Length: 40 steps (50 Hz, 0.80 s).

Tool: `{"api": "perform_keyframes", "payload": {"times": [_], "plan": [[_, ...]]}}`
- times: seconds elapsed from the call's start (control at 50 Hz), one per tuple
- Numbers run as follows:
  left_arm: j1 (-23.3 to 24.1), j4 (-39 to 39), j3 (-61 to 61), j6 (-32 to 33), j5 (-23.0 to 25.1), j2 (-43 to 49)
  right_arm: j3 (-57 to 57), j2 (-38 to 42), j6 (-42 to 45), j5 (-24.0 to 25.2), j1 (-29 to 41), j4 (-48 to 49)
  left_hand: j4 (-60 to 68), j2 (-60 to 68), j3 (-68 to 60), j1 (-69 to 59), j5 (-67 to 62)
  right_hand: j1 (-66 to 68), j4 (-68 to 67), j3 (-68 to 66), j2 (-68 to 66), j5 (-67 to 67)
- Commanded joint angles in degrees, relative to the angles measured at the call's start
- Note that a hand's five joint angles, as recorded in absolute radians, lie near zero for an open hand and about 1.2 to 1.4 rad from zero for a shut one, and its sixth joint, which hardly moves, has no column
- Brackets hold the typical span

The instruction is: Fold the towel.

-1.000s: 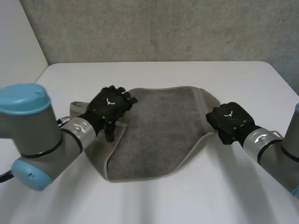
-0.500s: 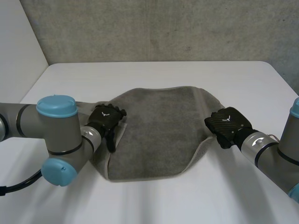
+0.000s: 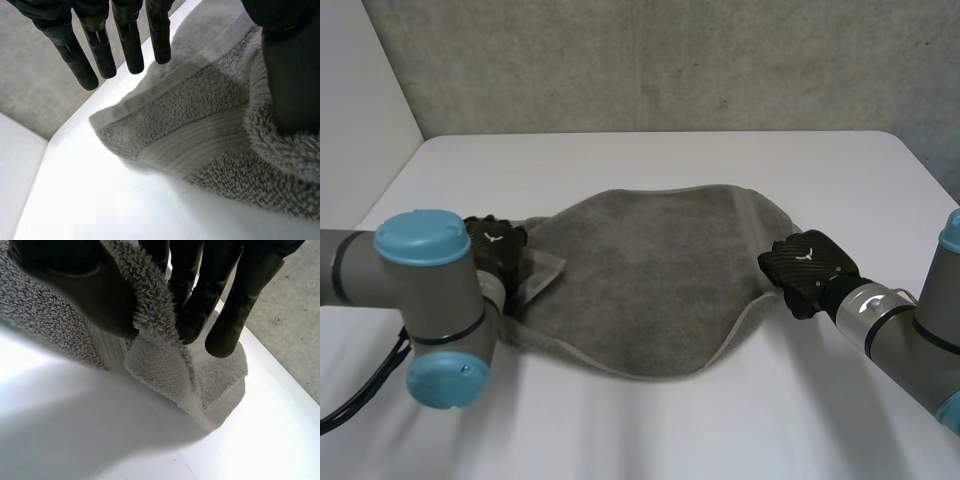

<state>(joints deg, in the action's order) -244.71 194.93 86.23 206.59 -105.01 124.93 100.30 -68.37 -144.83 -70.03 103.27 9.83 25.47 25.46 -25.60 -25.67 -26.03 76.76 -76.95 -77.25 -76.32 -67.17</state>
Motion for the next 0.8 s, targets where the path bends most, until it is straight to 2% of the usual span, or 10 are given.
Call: {"api": "perform_keyframes", "payload": {"times": [0.02, 0.32, 0.5, 0.6, 0.74, 0.8], "plan": [[-0.68, 2.48, 7.73, 0.13, -0.11, -6.63, -0.10, 0.08, 0.07, -0.02, 0.09, 0.02, -2.14, -2.12, 2.26, 2.33, 12.70, 3.24, -3.05, -2.75, -3.68, -2.83], [-2.08, 6.60, 22.22, 1.45, -0.37, -16.90, -0.19, -0.01, 0.07, 0.16, 0.09, -0.07, -2.14, -2.12, 2.26, 2.33, 12.70, 3.24, -3.05, -2.75, -3.68, -2.83], [-7.53, 11.00, 26.79, 3.63, -0.28, -24.64, -0.19, -0.01, 0.07, 0.25, 0.09, 0.02, -2.14, -2.12, 2.26, 2.33, 12.70, 3.24, -3.05, -2.75, -3.68, -2.83], [-7.80, 11.00, 28.99, 6.19, -0.28, -24.91, -0.19, -0.01, 0.07, 0.25, 0.09, -0.07, -2.14, -2.12, 2.26, 2.33, 12.70, 3.24, -3.05, -2.75, -3.68, -2.83], [-7.18, 11.70, 30.05, 6.19, 0.86, -24.65, -0.37, -0.01, 0.07, 0.25, 0.09, 0.02, -4.15, -4.14, 4.28, 4.35, 14.72, 3.24, -3.05, -2.75, -3.68, -2.83], [-6.92, 12.32, 29.35, 6.02, 2.88, -24.56, -0.37, -0.01, 0.07, 0.25, 0.09, -0.07, -6.34, -6.33, 6.47, 6.54, 16.90, 3.24, -3.05, -2.75, -3.68, -2.83]]}}
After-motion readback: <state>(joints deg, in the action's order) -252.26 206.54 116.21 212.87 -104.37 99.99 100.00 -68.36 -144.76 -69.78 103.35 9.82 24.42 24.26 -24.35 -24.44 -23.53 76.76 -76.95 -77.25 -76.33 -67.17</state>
